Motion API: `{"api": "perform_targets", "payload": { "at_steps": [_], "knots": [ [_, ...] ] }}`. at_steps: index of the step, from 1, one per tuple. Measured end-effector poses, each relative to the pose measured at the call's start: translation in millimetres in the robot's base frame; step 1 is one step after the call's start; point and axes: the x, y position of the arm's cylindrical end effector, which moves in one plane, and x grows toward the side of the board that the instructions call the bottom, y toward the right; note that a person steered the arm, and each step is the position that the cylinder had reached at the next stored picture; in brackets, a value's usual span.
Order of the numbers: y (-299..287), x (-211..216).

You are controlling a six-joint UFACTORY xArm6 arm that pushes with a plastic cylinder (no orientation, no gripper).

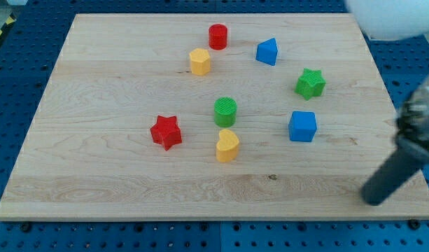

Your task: Move the yellow heart to the blue cube

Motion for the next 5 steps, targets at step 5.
{"api": "perform_targets", "payload": {
  "at_steps": [5],
  "knots": [
    [-194.7, -44.1]
  ]
}}
